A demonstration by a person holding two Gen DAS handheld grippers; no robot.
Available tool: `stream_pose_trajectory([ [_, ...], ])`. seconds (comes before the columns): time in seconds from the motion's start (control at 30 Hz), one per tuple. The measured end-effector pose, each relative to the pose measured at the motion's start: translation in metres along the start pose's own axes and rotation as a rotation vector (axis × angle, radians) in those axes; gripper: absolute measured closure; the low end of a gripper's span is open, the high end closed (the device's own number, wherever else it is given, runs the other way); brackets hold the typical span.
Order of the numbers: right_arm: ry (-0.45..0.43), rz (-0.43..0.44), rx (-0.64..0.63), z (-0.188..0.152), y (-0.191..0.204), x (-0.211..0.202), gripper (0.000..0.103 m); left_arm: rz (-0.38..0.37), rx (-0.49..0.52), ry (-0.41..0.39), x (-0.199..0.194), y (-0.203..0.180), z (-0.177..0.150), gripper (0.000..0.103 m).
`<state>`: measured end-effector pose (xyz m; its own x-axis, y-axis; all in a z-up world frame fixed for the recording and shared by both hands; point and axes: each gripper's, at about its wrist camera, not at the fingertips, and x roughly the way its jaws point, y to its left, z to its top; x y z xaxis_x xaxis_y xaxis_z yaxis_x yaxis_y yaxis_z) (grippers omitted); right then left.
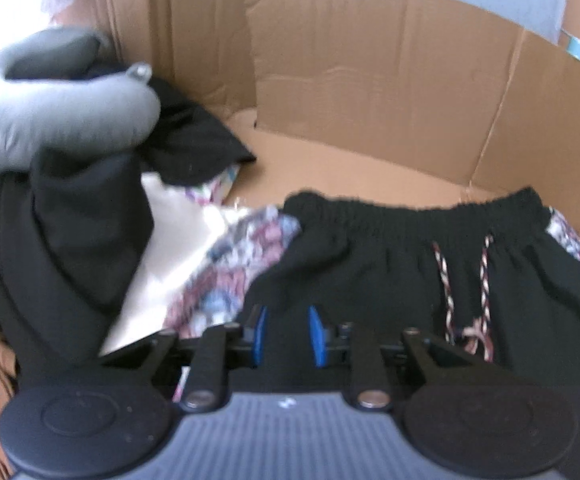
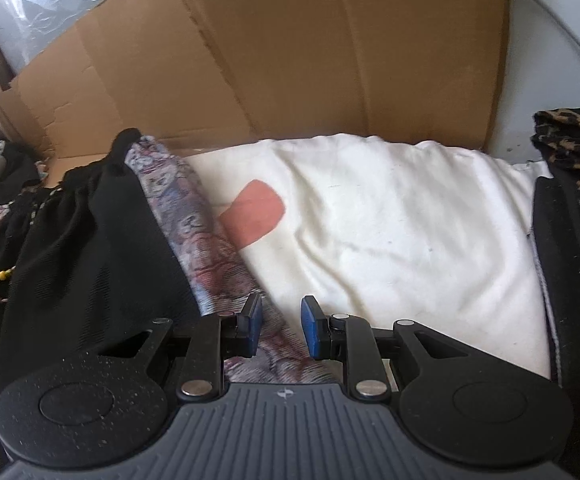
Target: Fold clothes
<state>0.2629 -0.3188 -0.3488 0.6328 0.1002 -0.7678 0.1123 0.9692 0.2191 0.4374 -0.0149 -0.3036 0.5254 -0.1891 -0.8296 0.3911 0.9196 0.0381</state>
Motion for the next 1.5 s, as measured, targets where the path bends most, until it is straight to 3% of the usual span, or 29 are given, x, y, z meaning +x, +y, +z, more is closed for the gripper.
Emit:
stream_pose_trajectory([
  [0.37,0.023,-0.009,-0.051,0.0,0.007,0.006,0.075,-0.009,-0.012,0.055,0.002,-0.001,-0.029,0.078],
  [0.67,0.092,0.023,-0.091,0.002,0.008,0.013,0.073,-0.002,-0.008,0.069,0.004,0.005,-0.037,0.077],
  [0.73,0.107,0.024,-0.111,0.004,0.009,0.014,0.078,-0.001,-0.007,0.071,0.004,0.006,-0.038,0.077],
  [0.8,0.109,0.019,-0.129,0.004,0.011,0.013,0.093,-0.002,-0.005,0.073,0.004,0.006,-0.039,0.077],
  [0.9,0.106,0.006,-0.132,0.006,0.012,0.009,0.102,-0.003,-0.002,0.073,0.003,0.005,-0.039,0.077],
  [1.2,0.014,-0.092,-0.213,0.01,0.021,-0.015,0.103,-0.02,0.015,0.052,0.0,-0.001,-0.028,0.077],
  [1.5,0.079,-0.145,-0.234,0.001,0.023,0.003,0.101,-0.052,0.066,0.026,-0.004,-0.025,-0.019,0.077],
])
